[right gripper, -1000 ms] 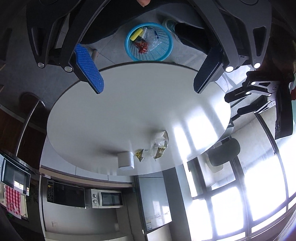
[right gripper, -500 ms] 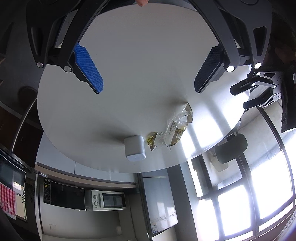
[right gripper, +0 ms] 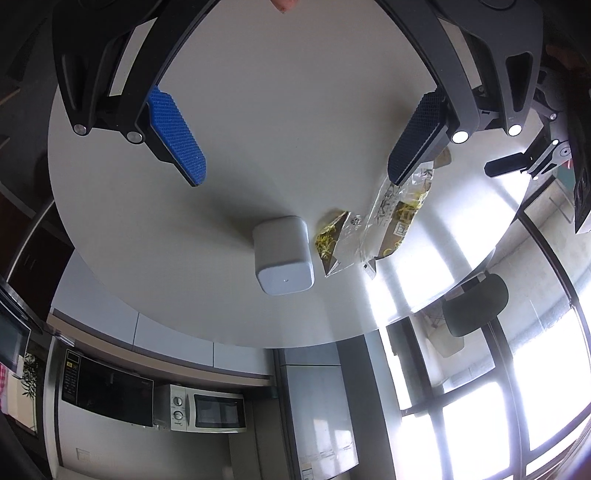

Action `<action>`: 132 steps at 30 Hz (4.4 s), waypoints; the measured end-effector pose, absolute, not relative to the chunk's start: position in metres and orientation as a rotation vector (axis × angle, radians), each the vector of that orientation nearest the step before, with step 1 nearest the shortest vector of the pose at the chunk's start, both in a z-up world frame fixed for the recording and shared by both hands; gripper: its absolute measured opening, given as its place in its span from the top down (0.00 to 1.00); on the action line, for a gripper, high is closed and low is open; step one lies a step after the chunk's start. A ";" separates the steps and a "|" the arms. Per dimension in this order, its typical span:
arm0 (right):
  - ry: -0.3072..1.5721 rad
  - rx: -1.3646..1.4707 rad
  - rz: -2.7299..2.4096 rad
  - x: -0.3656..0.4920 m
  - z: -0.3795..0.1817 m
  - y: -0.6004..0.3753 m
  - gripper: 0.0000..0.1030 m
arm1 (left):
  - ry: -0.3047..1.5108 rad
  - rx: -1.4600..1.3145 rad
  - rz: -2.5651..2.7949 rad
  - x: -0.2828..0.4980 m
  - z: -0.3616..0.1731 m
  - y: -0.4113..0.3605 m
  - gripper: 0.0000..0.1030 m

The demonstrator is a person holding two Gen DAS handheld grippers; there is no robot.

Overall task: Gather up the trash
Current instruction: 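Raise both tools up toward the table, the snack wrapper and white box, then grasp the yellow-printed snack wrapper with left tool while right tool grasps white box, then carry the snack wrapper and white box down over the blue wastebasket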

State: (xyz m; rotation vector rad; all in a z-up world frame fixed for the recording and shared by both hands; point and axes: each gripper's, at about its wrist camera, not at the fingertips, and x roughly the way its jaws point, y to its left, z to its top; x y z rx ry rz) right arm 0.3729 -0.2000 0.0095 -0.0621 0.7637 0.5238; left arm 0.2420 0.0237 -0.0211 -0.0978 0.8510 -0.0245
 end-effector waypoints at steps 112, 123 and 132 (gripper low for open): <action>1.143 -0.051 0.552 0.094 -0.183 -0.216 0.46 | 1.341 -0.190 -0.289 0.030 -0.182 0.039 0.88; 1.306 -0.095 0.447 0.146 -0.264 -0.188 0.46 | 1.459 -0.286 -0.263 0.089 -0.261 0.043 0.88; 1.437 -0.074 0.374 0.183 -0.320 -0.168 0.46 | 1.506 -0.363 -0.223 0.121 -0.298 0.045 0.88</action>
